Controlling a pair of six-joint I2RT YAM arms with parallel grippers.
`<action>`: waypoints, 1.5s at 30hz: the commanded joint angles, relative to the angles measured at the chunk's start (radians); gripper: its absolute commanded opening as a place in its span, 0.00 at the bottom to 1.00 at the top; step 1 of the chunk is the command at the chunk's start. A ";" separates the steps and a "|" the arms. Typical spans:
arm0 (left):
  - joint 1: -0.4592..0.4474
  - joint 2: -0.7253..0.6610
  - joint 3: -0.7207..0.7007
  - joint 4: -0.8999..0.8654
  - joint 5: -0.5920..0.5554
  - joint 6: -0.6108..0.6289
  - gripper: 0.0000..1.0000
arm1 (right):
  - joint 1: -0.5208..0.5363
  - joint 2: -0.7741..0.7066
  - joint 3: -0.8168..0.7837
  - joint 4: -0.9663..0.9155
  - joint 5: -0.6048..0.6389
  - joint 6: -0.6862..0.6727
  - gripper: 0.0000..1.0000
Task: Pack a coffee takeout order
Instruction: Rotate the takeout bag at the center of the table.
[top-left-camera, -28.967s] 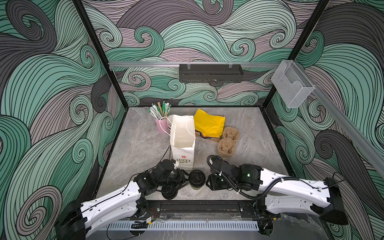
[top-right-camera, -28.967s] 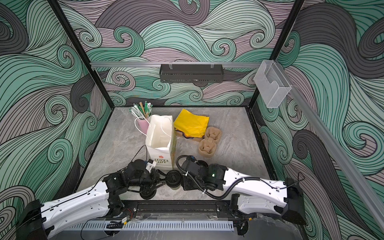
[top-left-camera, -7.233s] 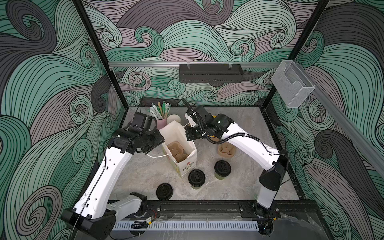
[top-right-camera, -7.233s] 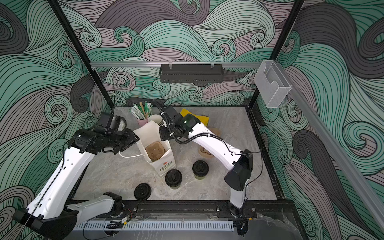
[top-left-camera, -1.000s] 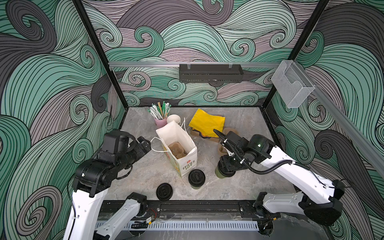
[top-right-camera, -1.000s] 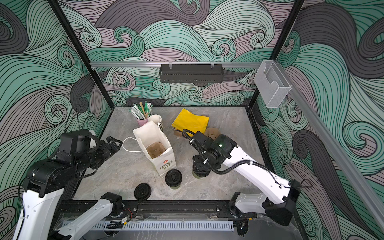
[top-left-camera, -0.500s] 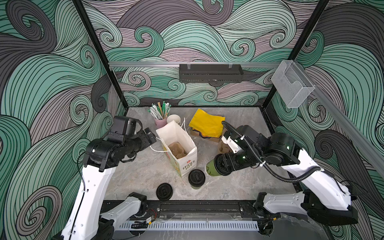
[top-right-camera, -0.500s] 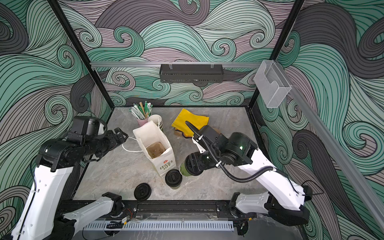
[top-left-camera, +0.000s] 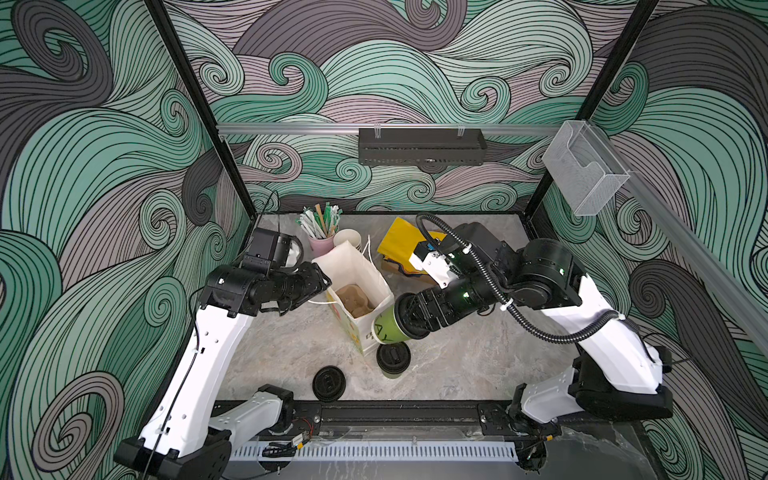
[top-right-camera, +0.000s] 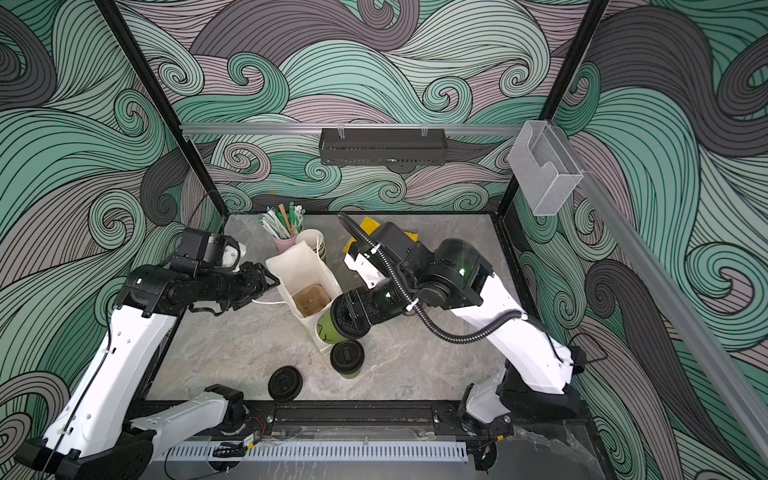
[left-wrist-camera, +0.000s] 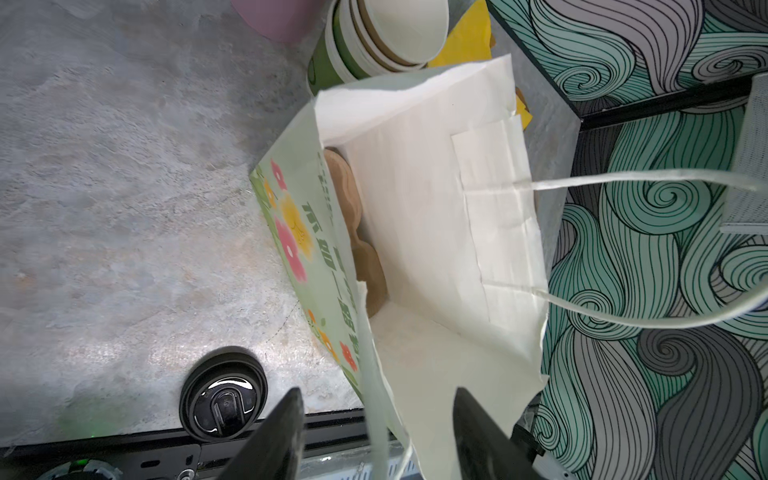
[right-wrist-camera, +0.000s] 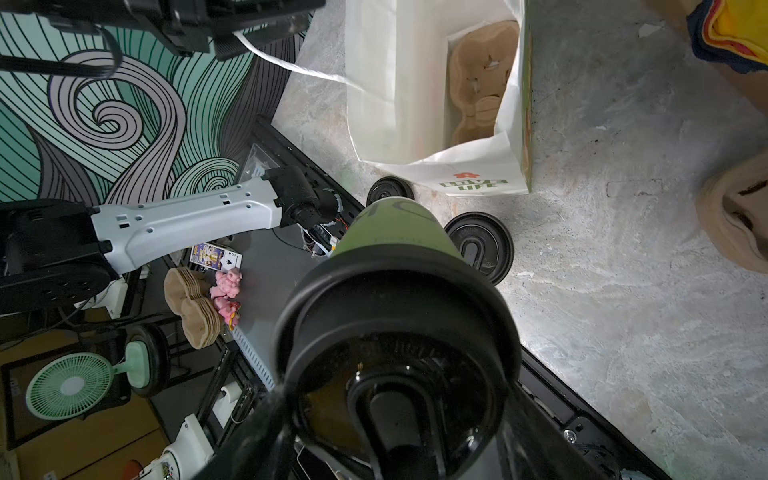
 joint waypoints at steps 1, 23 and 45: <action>0.007 0.012 -0.020 0.044 0.085 -0.006 0.60 | 0.004 0.021 0.038 -0.030 -0.001 -0.034 0.69; -0.014 0.069 -0.113 0.069 0.163 -0.111 0.06 | -0.003 0.033 0.106 -0.037 0.086 -0.027 0.69; -0.232 -0.051 -0.257 0.527 -0.069 -0.575 0.00 | -0.092 0.228 0.405 -0.087 0.236 -0.077 0.69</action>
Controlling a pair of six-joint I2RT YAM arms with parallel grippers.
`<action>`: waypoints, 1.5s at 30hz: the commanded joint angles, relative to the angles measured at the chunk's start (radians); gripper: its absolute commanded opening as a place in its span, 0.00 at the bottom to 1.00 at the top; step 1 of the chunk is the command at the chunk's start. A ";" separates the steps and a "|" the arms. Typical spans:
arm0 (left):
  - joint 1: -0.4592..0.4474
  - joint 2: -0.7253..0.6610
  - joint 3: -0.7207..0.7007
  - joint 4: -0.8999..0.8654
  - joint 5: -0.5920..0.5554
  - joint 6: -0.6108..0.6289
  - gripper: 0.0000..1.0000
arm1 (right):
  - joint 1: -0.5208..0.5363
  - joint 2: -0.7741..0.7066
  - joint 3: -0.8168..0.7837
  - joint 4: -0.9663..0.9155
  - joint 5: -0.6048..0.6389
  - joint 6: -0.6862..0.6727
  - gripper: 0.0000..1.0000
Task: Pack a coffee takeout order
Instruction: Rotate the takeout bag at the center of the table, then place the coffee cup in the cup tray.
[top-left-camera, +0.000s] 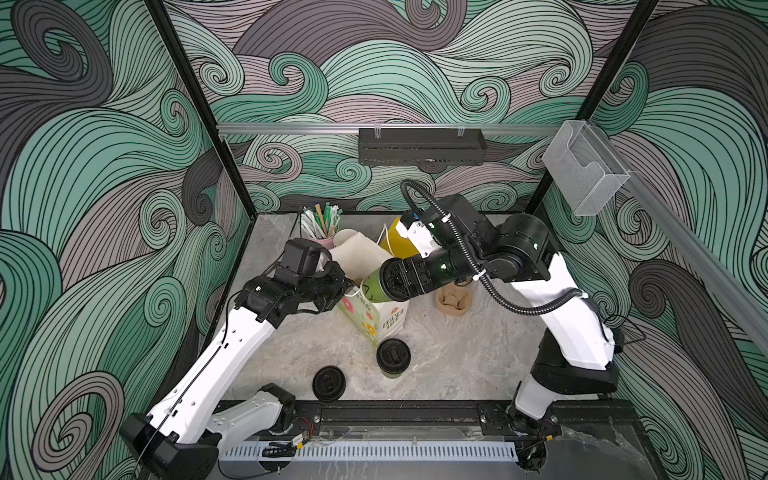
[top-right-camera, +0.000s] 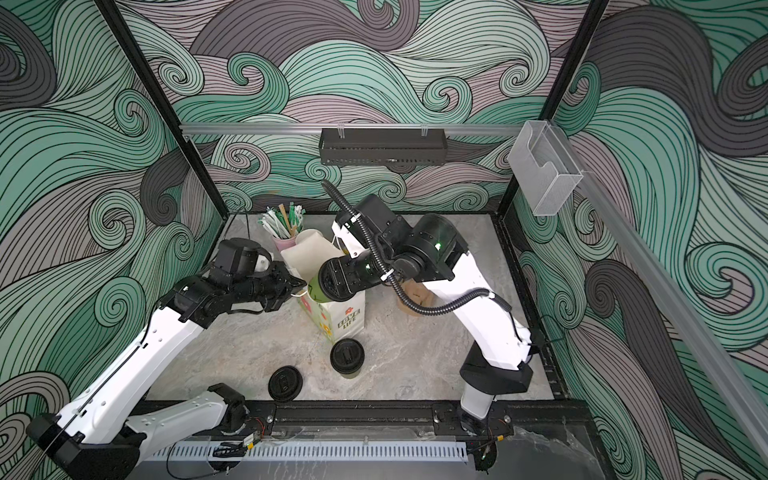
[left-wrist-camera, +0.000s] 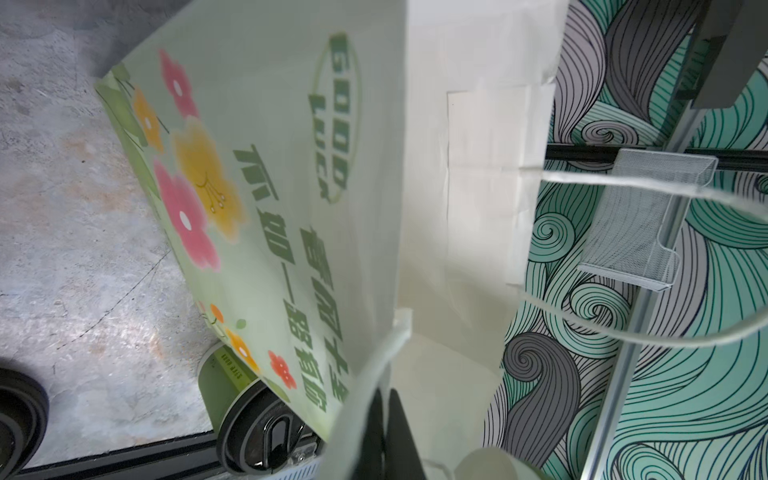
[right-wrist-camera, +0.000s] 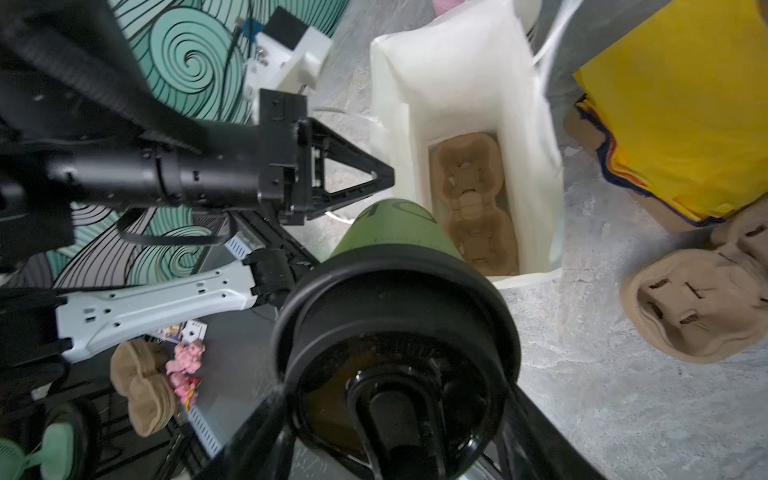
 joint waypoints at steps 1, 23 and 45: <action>-0.039 -0.025 -0.017 0.082 -0.080 -0.075 0.00 | -0.033 -0.012 0.050 -0.027 0.086 -0.010 0.69; -0.152 -0.147 -0.074 0.039 -0.218 -0.086 0.42 | -0.036 0.154 0.063 -0.057 0.051 -0.059 0.67; -0.151 -0.142 0.099 -0.195 -0.321 0.133 0.61 | 0.019 0.298 0.061 -0.183 0.171 0.047 0.67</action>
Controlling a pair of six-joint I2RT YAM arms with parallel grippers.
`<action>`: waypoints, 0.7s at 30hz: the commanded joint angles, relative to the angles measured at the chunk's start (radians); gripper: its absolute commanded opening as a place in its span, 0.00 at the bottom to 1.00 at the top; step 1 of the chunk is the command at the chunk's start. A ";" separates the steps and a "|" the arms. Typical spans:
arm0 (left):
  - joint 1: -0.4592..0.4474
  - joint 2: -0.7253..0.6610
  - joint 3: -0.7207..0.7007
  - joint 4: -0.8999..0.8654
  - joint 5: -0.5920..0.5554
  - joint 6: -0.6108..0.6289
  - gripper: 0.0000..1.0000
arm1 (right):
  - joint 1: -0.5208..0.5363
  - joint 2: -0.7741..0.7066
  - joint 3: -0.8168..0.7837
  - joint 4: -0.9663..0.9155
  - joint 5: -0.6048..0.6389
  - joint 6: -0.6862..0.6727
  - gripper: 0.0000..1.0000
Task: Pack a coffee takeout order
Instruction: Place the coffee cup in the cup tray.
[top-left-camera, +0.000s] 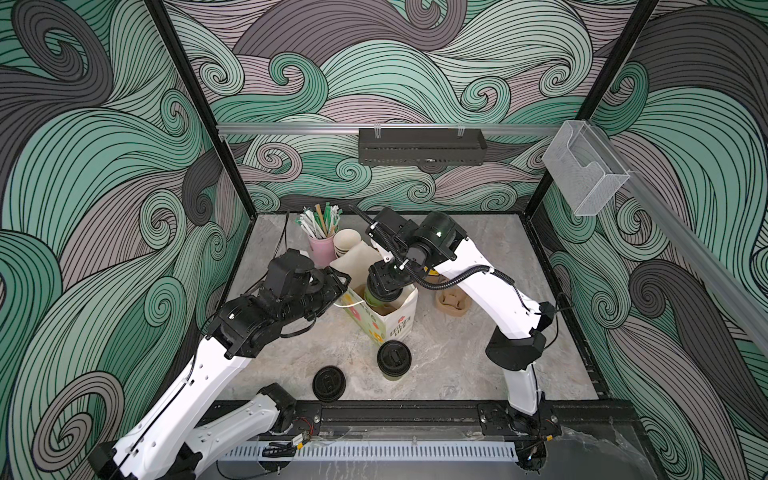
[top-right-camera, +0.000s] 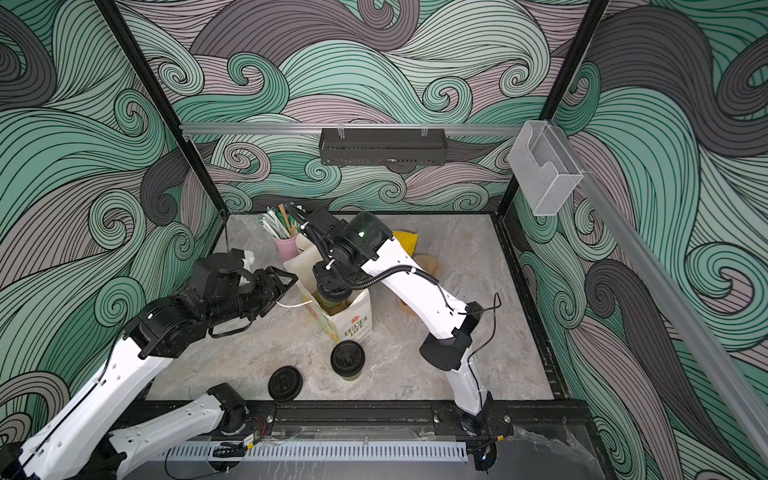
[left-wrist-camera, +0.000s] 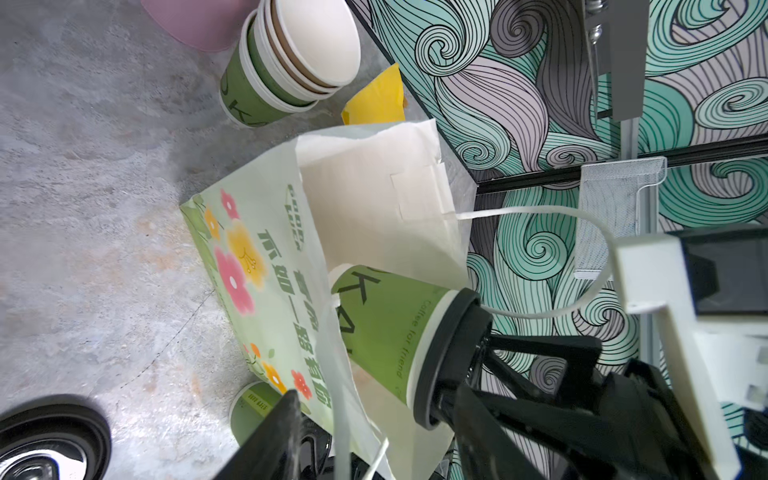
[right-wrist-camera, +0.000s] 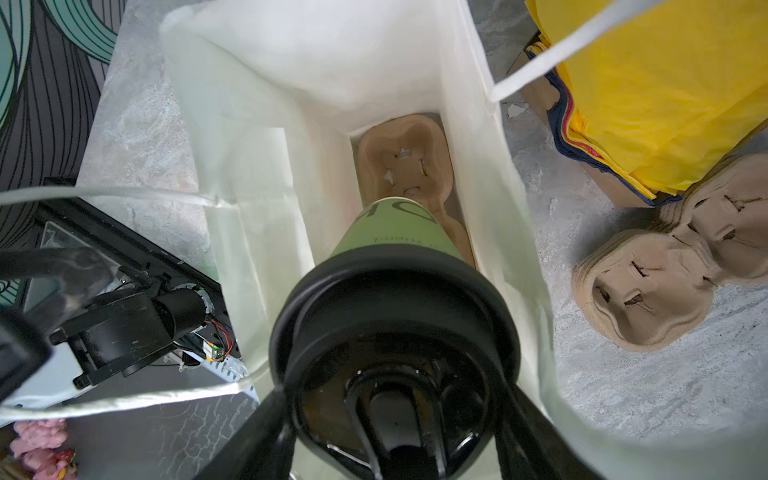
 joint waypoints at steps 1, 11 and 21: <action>-0.006 0.009 0.050 -0.094 -0.028 0.061 0.61 | 0.006 0.012 0.007 -0.124 0.038 0.039 0.67; -0.005 0.047 0.088 -0.145 -0.033 0.076 0.54 | 0.005 0.058 0.006 -0.176 0.037 0.073 0.65; -0.004 0.039 0.084 -0.159 -0.028 0.088 0.51 | 0.003 0.077 -0.002 -0.195 -0.003 0.087 0.65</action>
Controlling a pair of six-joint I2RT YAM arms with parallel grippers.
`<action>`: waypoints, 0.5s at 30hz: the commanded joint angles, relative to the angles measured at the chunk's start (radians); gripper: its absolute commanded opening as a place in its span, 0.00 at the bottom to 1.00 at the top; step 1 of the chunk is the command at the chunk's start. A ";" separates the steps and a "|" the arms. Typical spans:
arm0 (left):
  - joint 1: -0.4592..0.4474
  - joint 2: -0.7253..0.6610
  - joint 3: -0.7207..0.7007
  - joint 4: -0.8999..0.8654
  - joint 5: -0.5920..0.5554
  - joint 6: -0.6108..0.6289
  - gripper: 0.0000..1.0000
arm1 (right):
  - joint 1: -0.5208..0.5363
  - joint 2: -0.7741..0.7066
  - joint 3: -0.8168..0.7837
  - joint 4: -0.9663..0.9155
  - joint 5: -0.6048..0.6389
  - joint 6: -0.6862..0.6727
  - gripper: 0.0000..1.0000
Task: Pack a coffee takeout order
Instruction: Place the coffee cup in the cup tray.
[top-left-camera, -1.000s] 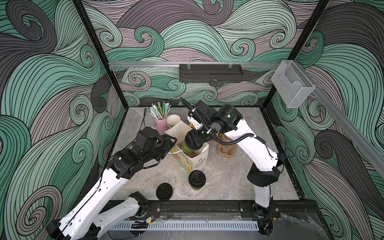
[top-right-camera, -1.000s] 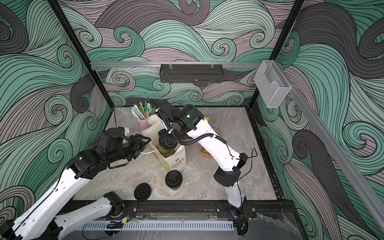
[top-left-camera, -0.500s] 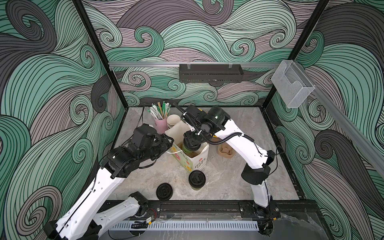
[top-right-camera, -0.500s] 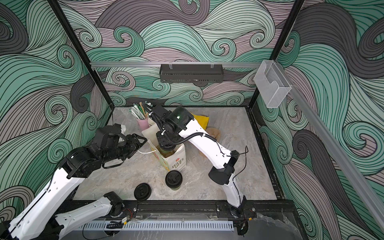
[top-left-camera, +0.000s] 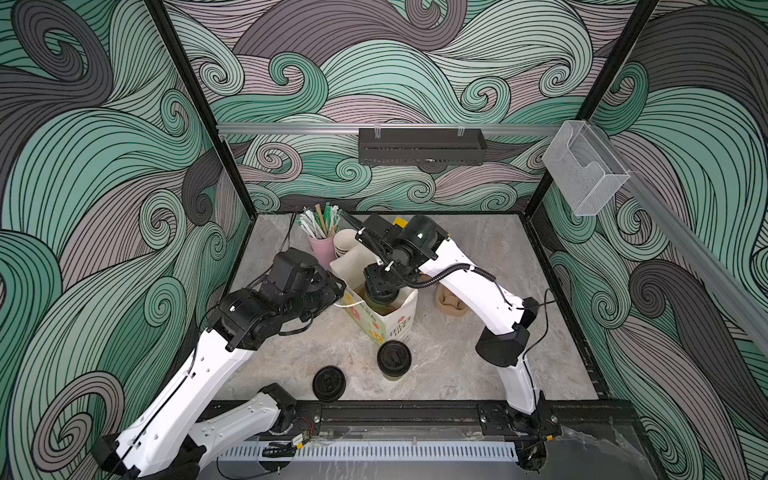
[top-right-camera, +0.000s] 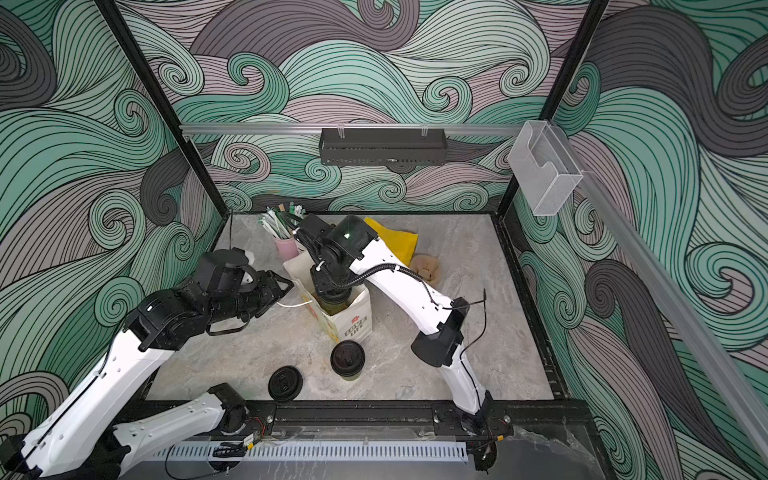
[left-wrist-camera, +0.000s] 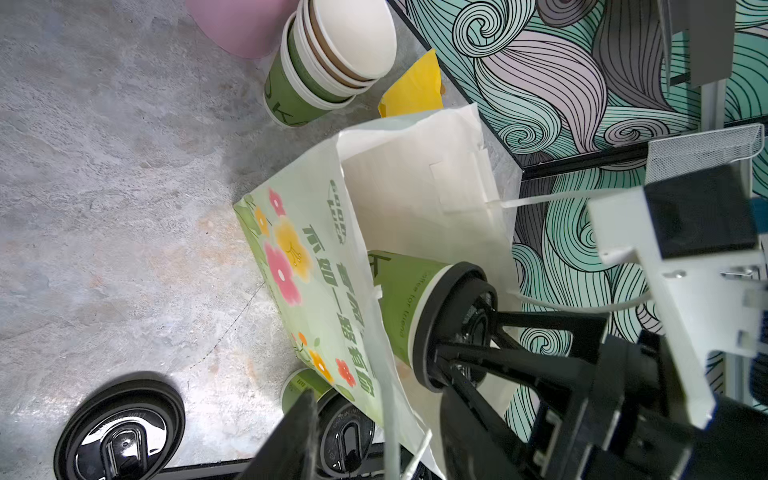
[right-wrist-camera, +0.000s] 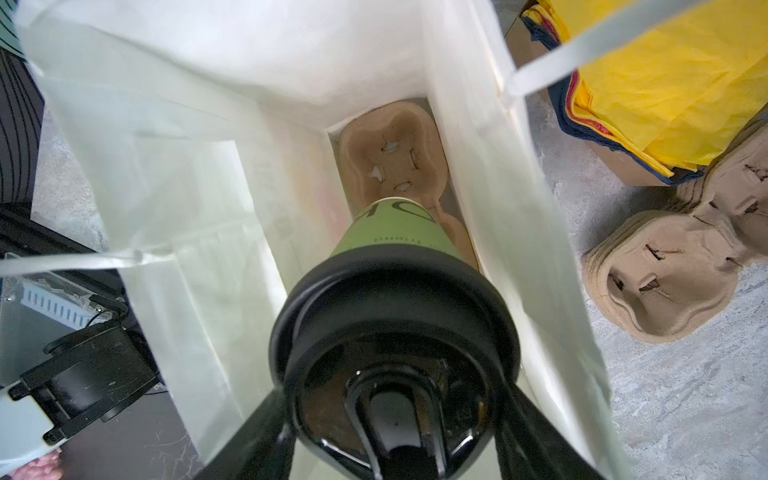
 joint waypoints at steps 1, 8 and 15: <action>-0.004 -0.007 0.023 -0.033 -0.003 0.023 0.50 | 0.002 0.005 -0.004 -0.195 -0.014 0.022 0.65; -0.005 -0.001 0.010 -0.030 0.010 0.030 0.49 | 0.010 -0.049 -0.068 -0.195 0.004 0.039 0.64; -0.005 0.015 0.067 -0.077 -0.015 0.072 0.53 | 0.018 -0.085 -0.120 -0.195 0.017 0.047 0.64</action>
